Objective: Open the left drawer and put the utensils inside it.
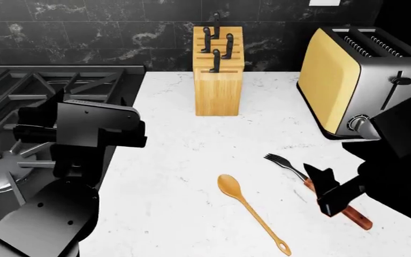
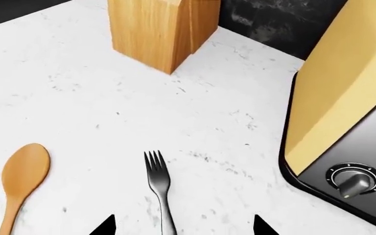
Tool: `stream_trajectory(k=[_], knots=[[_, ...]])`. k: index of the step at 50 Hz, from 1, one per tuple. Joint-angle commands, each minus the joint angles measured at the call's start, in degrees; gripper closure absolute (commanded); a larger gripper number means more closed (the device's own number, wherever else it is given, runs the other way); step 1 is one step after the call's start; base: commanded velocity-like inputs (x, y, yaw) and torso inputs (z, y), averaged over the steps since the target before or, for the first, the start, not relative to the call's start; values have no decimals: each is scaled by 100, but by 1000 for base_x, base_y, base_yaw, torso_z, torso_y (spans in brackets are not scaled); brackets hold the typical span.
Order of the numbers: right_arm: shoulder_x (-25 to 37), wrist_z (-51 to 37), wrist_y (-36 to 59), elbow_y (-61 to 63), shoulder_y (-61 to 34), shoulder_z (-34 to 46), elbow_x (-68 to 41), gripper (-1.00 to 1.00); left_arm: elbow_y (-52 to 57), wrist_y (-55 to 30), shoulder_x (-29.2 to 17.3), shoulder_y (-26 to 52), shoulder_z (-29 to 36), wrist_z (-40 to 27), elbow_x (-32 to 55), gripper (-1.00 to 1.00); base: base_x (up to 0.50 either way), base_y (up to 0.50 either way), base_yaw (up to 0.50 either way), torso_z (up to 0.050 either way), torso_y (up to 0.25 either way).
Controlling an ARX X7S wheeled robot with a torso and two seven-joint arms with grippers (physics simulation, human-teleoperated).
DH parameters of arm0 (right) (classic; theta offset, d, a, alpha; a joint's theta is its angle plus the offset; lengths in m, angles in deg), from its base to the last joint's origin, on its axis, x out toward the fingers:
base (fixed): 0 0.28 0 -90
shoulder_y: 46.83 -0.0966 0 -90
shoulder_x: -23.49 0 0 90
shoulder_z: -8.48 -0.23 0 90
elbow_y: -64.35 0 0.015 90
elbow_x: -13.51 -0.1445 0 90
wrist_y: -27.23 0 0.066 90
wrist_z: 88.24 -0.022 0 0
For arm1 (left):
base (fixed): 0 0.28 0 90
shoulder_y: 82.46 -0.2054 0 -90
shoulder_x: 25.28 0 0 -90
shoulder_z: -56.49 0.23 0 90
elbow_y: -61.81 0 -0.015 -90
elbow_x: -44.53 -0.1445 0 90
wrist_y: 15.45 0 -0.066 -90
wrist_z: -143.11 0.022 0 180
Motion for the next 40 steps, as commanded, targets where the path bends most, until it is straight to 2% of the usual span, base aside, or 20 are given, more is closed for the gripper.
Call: stream_trajectory(k=[1,15,40], knots=[[119,380,-26,-175,1,87,148,-100,6,-9,-13,6,12,-6,5,-100,0,0,0,0,0],[450,742,-678,-336,945,-234,461,-100,80,-77,-12,30,52,-37,11,-100,0,0,0,0,0],[147,1371,-954,-440,1298,407,1206,-100,134,-127,-10,39,58,-55,57,-100,0,0,0,0,0]])
